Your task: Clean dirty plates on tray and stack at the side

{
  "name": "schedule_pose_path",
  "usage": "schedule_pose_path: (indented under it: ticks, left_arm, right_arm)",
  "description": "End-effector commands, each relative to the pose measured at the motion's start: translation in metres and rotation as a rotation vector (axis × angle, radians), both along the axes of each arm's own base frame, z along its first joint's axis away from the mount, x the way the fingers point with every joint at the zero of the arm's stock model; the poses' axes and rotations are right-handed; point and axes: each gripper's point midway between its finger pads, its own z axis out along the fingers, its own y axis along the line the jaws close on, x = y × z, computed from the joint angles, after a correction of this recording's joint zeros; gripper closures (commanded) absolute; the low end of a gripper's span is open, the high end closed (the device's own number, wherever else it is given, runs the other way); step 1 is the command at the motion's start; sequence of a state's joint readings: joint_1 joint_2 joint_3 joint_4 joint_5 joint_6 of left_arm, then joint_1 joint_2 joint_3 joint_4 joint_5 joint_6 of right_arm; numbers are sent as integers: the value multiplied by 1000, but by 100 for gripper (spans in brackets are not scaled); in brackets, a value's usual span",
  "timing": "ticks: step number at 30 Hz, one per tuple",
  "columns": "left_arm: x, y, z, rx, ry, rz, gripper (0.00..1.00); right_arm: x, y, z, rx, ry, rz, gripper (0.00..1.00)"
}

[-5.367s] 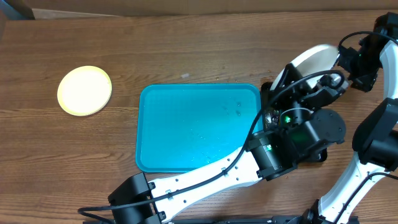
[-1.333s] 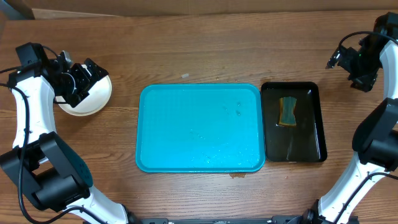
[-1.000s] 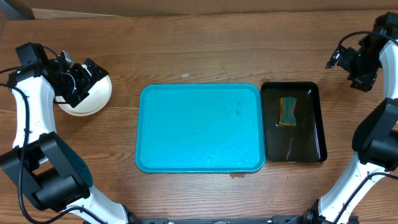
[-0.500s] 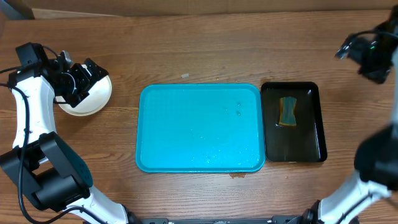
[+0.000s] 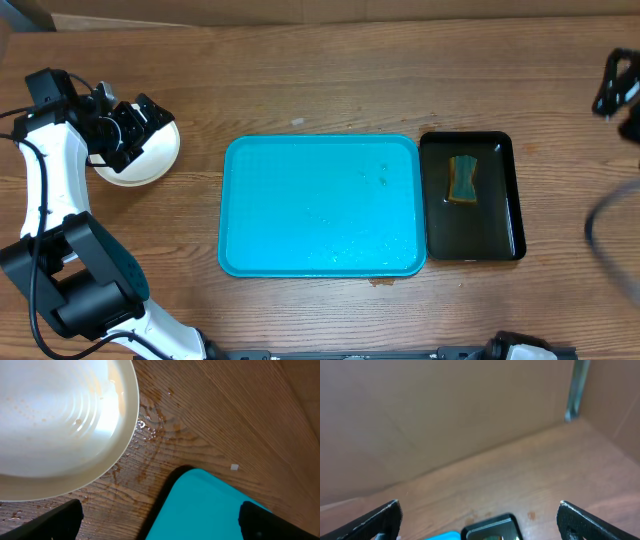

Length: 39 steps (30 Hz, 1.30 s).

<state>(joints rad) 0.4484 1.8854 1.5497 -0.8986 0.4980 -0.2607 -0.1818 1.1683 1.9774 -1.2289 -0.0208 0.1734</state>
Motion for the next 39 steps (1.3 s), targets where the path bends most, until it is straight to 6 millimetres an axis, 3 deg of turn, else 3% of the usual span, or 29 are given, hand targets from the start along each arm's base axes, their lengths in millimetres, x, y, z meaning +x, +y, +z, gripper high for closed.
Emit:
schedule_pose_path:
  ticks: [1, 7, 14, 18, 21, 30, 39]
  left_arm:
    - [0, -2, -4, -11, 1, -18, 0]
    - [0, -2, -4, -11, 1, -18, 0]
    - [0, -2, -4, -11, 1, -18, 0]
    - [0, -2, -4, -11, 1, -18, 0]
    - [0, -2, -4, -11, 1, -18, 0]
    - [0, -2, -4, -11, 1, -18, 0]
    - [0, -2, -4, -11, 1, -18, 0]
  right_arm:
    - [-38, -4, 27, -81, -117, -74, 0]
    - [-82, 4, 39, -100, -354, -68, 0]
    - [-97, 20, -4, -108, -572, 11, 0]
    - [-93, 30, -38, -114, -657, 71, 0]
    - [-82, 42, -77, -122, -721, 143, 0]
    - [-70, 42, -144, -127, -833, 150, 0]
    - [-43, 40, -209, -89, -733, 156, 0]
